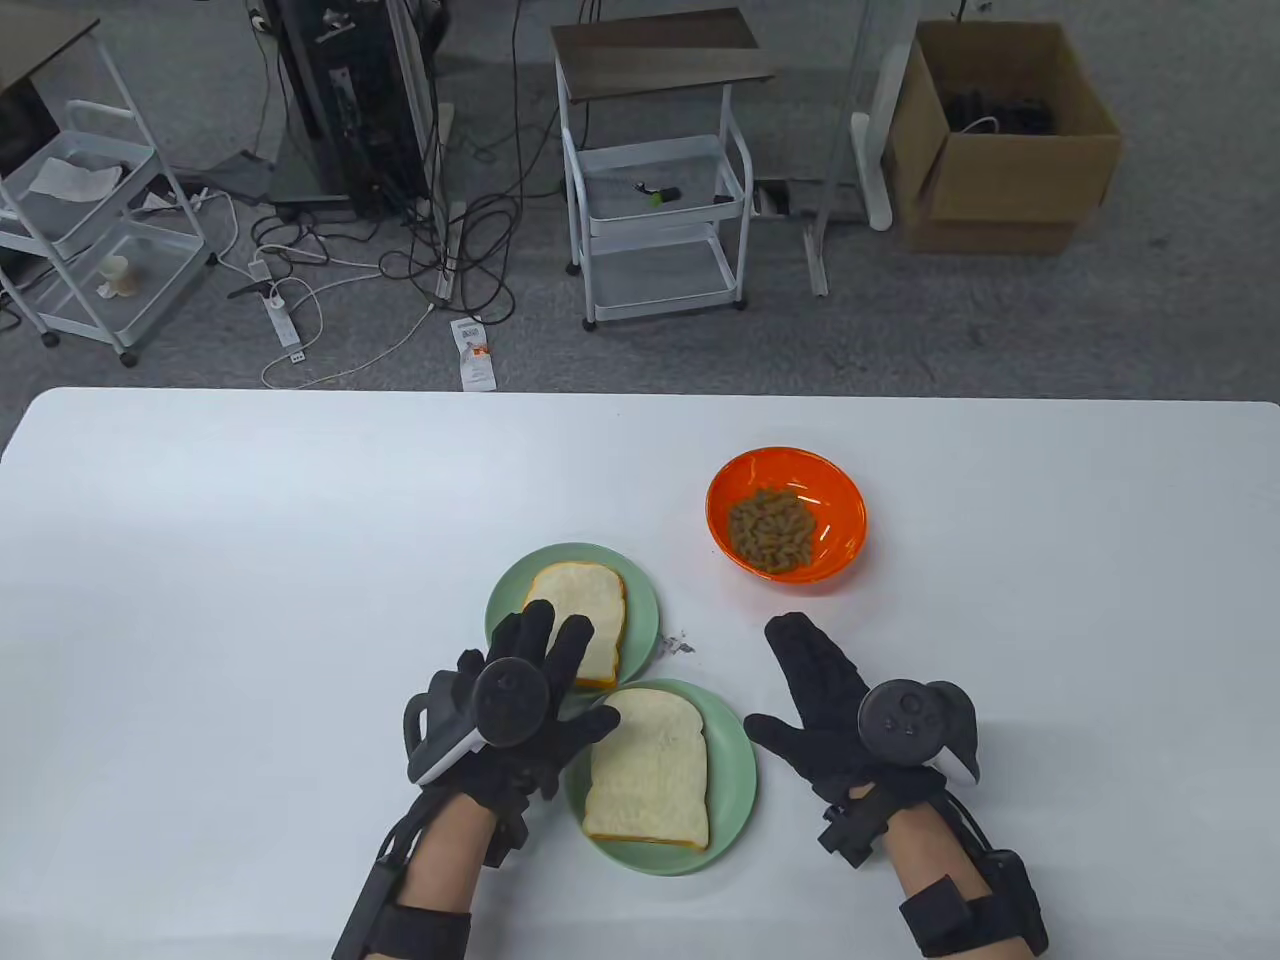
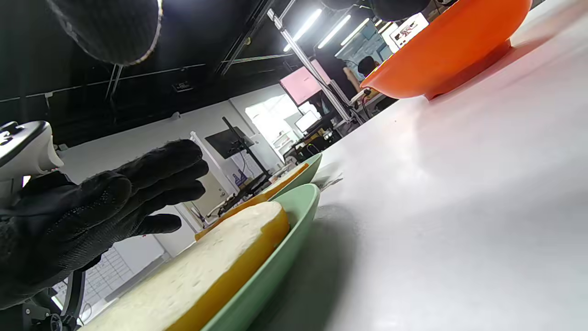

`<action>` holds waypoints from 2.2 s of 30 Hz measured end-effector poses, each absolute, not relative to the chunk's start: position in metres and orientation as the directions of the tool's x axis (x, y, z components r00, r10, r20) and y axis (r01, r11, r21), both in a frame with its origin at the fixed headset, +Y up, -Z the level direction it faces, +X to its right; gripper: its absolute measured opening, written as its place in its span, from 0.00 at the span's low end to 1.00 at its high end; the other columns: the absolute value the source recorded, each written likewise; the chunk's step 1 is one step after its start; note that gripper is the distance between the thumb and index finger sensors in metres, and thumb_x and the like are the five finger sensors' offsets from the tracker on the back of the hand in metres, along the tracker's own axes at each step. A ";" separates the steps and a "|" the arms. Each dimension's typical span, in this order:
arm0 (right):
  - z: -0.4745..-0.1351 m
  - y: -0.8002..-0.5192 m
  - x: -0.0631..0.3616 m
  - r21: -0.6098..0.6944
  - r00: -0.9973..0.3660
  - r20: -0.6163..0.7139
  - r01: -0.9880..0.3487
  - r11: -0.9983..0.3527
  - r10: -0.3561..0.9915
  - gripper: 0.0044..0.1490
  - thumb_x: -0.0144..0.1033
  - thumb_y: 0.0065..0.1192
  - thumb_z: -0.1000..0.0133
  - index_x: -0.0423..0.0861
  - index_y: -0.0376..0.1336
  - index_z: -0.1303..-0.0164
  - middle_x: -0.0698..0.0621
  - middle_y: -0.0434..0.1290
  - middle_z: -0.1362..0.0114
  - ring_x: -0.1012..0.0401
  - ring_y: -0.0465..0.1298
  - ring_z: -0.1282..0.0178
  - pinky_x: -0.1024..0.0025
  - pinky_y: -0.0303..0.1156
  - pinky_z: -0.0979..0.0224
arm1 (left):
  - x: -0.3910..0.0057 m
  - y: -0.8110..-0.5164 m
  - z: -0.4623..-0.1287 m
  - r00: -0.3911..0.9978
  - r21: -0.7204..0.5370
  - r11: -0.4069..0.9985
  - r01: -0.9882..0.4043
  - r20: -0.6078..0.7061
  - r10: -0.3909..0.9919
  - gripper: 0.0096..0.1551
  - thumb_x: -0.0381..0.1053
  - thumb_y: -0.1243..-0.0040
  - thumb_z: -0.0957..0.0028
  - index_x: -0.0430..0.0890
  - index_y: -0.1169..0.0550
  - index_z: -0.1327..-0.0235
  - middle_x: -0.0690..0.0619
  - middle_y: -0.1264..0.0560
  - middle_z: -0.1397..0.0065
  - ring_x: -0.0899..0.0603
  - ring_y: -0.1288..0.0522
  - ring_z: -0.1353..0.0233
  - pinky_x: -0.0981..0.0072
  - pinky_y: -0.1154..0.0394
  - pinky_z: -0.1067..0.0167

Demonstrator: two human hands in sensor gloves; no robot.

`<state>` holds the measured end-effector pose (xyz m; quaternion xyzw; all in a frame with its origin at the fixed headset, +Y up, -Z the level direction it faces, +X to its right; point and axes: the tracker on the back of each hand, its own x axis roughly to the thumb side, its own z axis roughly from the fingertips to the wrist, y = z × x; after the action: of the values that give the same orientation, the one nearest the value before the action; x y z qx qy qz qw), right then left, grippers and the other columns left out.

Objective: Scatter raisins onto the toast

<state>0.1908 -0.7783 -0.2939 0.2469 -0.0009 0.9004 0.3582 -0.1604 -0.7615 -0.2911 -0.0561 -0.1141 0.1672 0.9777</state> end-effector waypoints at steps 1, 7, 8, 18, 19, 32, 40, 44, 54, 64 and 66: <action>-0.294 -0.778 0.191 0.172 -0.626 0.444 -0.643 -0.746 0.642 0.59 0.65 0.60 0.44 0.49 0.36 0.15 0.32 0.43 0.12 0.28 0.50 0.19 0.25 0.48 0.30 | -0.160 -0.761 -0.291 0.918 -0.146 0.938 -0.314 0.204 0.339 0.57 0.87 0.52 0.56 0.66 0.50 0.14 0.52 0.56 0.08 0.35 0.51 0.09 0.23 0.46 0.22; -0.293 -0.773 0.196 0.059 -0.687 0.426 -0.629 -0.775 0.589 0.57 0.65 0.60 0.44 0.47 0.41 0.15 0.31 0.47 0.13 0.28 0.54 0.21 0.26 0.53 0.31 | -0.160 -0.759 -0.290 0.924 -0.110 0.945 -0.309 0.202 0.326 0.56 0.86 0.51 0.56 0.66 0.47 0.14 0.52 0.54 0.08 0.36 0.49 0.09 0.25 0.46 0.21; -0.293 -0.772 0.197 0.042 -0.696 0.417 -0.628 -0.777 0.585 0.56 0.64 0.61 0.44 0.46 0.45 0.15 0.31 0.50 0.14 0.28 0.56 0.22 0.26 0.54 0.31 | -0.159 -0.758 -0.289 0.922 -0.084 0.944 -0.318 0.205 0.329 0.54 0.84 0.49 0.55 0.66 0.45 0.15 0.53 0.50 0.08 0.37 0.48 0.09 0.26 0.46 0.21; -0.289 -0.740 0.226 -0.002 -0.640 0.129 -0.764 -0.645 0.757 0.48 0.57 0.63 0.41 0.39 0.57 0.19 0.27 0.64 0.22 0.26 0.67 0.33 0.30 0.64 0.37 | -0.151 -0.739 -0.279 0.955 0.200 0.951 -0.235 0.228 0.188 0.38 0.77 0.40 0.54 0.63 0.24 0.30 0.58 0.24 0.23 0.44 0.23 0.24 0.42 0.29 0.25; -0.292 -0.738 0.228 -0.012 -0.641 0.089 -0.766 -0.643 0.762 0.47 0.57 0.63 0.41 0.40 0.57 0.19 0.27 0.63 0.21 0.26 0.67 0.33 0.30 0.63 0.37 | -0.151 -0.740 -0.279 0.955 0.198 0.950 -0.240 0.226 0.194 0.38 0.77 0.40 0.54 0.63 0.24 0.30 0.58 0.24 0.22 0.44 0.24 0.24 0.42 0.29 0.25; -0.402 -0.768 0.249 -0.143 -0.450 -0.443 -0.819 -0.556 0.776 0.58 0.58 0.64 0.42 0.32 0.45 0.19 0.27 0.67 0.27 0.32 0.80 0.49 0.43 0.77 0.50 | -0.125 -0.737 -0.269 0.926 0.168 0.958 -0.232 0.341 0.164 0.38 0.77 0.41 0.53 0.63 0.24 0.29 0.58 0.25 0.21 0.44 0.25 0.22 0.40 0.30 0.24; -0.438 -0.797 0.255 -0.224 -0.347 -0.570 -0.807 -0.547 0.745 0.56 0.58 0.70 0.45 0.31 0.53 0.22 0.30 0.76 0.36 0.40 0.86 0.64 0.54 0.83 0.61 | -0.129 -0.739 -0.273 0.928 0.152 0.960 -0.237 0.327 0.177 0.38 0.77 0.41 0.52 0.63 0.24 0.29 0.58 0.26 0.21 0.44 0.25 0.22 0.40 0.30 0.24; -0.447 -0.804 0.253 -0.261 -0.376 -0.584 -0.752 -0.605 0.719 0.51 0.54 0.75 0.48 0.32 0.60 0.26 0.35 0.79 0.43 0.43 0.87 0.71 0.60 0.84 0.67 | -0.132 -0.740 -0.275 0.930 0.146 0.960 -0.241 0.318 0.185 0.38 0.77 0.41 0.52 0.63 0.24 0.29 0.58 0.26 0.20 0.43 0.25 0.22 0.40 0.30 0.24; -0.431 -0.818 0.247 -0.360 -0.020 -0.498 -0.904 -0.228 0.867 0.38 0.29 0.72 0.49 0.32 0.62 0.30 0.29 0.75 0.36 0.42 0.87 0.70 0.64 0.86 0.69 | -0.132 -0.745 -0.276 0.929 0.130 0.962 -0.241 0.317 0.189 0.38 0.77 0.42 0.52 0.63 0.25 0.28 0.58 0.26 0.20 0.43 0.26 0.21 0.39 0.31 0.23; -0.367 -0.783 0.248 -0.128 0.191 -0.404 -0.980 0.152 0.895 0.52 0.34 0.65 0.48 0.28 0.40 0.27 0.26 0.65 0.30 0.41 0.82 0.62 0.60 0.80 0.60 | -0.141 -0.744 -0.276 0.929 0.158 0.949 -0.272 0.299 0.217 0.38 0.76 0.43 0.52 0.63 0.25 0.28 0.58 0.27 0.20 0.43 0.26 0.21 0.39 0.32 0.24; -0.347 -0.771 0.247 -0.044 0.152 -0.360 -0.988 0.146 0.920 0.54 0.35 0.64 0.48 0.29 0.37 0.25 0.28 0.63 0.27 0.42 0.81 0.60 0.61 0.79 0.58 | -0.142 -0.743 -0.274 0.926 0.174 0.942 -0.288 0.301 0.228 0.38 0.76 0.43 0.52 0.63 0.25 0.28 0.57 0.27 0.20 0.43 0.26 0.21 0.38 0.32 0.23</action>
<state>0.2468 -0.7713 -0.3472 -0.1363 0.1246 0.6392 0.7465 -0.1424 -0.7432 -0.2743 0.1083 -0.1394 0.1322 0.9754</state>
